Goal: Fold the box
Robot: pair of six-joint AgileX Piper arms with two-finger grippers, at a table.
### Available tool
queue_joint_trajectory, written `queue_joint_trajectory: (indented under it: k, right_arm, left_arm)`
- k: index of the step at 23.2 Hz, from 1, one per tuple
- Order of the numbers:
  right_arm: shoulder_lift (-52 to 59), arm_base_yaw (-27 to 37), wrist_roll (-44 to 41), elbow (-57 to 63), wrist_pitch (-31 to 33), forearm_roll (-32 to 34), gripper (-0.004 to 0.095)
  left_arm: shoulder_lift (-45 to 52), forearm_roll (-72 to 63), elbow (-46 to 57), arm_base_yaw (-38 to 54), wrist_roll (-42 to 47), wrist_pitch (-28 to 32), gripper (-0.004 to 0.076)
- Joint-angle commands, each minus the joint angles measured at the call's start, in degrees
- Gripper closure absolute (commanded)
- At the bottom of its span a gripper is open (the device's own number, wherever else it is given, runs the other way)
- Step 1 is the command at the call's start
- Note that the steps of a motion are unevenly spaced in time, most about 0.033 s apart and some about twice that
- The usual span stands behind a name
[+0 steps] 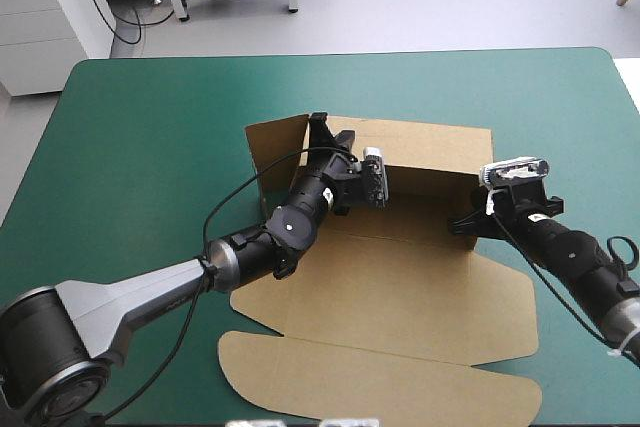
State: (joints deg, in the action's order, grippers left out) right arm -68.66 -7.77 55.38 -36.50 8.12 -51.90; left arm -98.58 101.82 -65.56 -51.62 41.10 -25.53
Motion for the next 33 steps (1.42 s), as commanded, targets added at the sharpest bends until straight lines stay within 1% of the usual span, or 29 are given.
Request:
queue_joint_trajectory:
  k: [1,3,5,10,11,12,16,18,20,24,26,27,28,29,32,33]
  right_arm:
    - [-0.43,-1.12,-1.29,-2.40,1.22,-1.97,0.0905]
    - [-0.86,-1.12,-1.29,-2.40,1.22,-1.97,0.0905]
    - [-1.00,-1.12,-1.29,-2.40,1.09,-1.97,0.0905]
    - [-1.00,-1.12,-1.43,-3.32,1.40,-1.21,0.0905]
    - [-1.04,-1.12,-2.67,-4.30,2.44,0.86,0.0905]
    - [-1.28,-1.12,-4.05,-4.98,3.12,2.45,0.0905]
    - [-3.81,-1.12,-21.12,-10.26,7.84,19.23,0.0905]
    - [-5.33,-1.12,-27.55,-12.99,11.79,24.34,0.0905]
    - [-6.06,-1.12,-30.93,-15.93,15.26,26.35,0.0905]
    - [-6.55,-1.12,-35.07,-21.85,22.38,28.36,0.0906]
    - [-6.55,-1.12,-37.85,-24.30,26.25,30.30,0.0906]
    - [-6.55,-1.12,-39.21,-25.74,28.70,31.54,0.0906]
    - [-6.55,-1.12,-40.84,-27.90,32.28,33.30,0.0906]
    - [-6.64,-1.12,-42.50,-29.96,35.87,35.13,0.0906]
    - [-7.17,-1.12,-45.17,-33.75,40.84,38.28,0.0906]
    - [-7.71,-1.12,-46.09,-34.65,42.31,39.18,0.0906]
  left_arm:
    - [-0.18,-4.02,1.05,-0.33,1.75,7.36,0.0731]
    - [-0.18,-4.02,1.05,-0.33,1.75,7.13,0.0731]
    - [-0.18,-4.02,1.05,-0.33,1.50,7.08,0.0703]
    - [-0.18,-4.02,1.05,-0.33,0.46,7.12,0.0414]
    - [-0.18,-4.00,1.05,-0.33,1.38,7.12,0.0330]
    - [-0.07,-4.00,1.05,-0.33,1.51,7.12,0.0319]
    - [3.05,-4.00,0.93,-2.19,2.99,7.12,0.0324]
    - [6.03,-4.00,0.93,-4.02,3.11,7.12,0.0323]
    - [9.82,-4.00,0.93,-6.48,3.24,7.12,0.0324]
    - [17.53,-4.23,0.93,-11.84,3.24,7.12,0.0324]
    - [20.47,-4.98,0.93,-14.04,3.24,6.20,0.0344]
    - [22.26,-5.47,0.93,-14.96,3.24,5.23,0.0372]
    - [24.69,-6.38,0.93,-15.86,3.37,3.32,0.0421]
    - [27.11,-7.94,0.93,-16.02,3.37,1.06,0.0510]
    - [31.46,-11.21,0.93,-15.37,3.37,-6.15,0.0708]
    - [32.32,-12.12,0.93,-14.59,3.37,-8.13,0.0729]
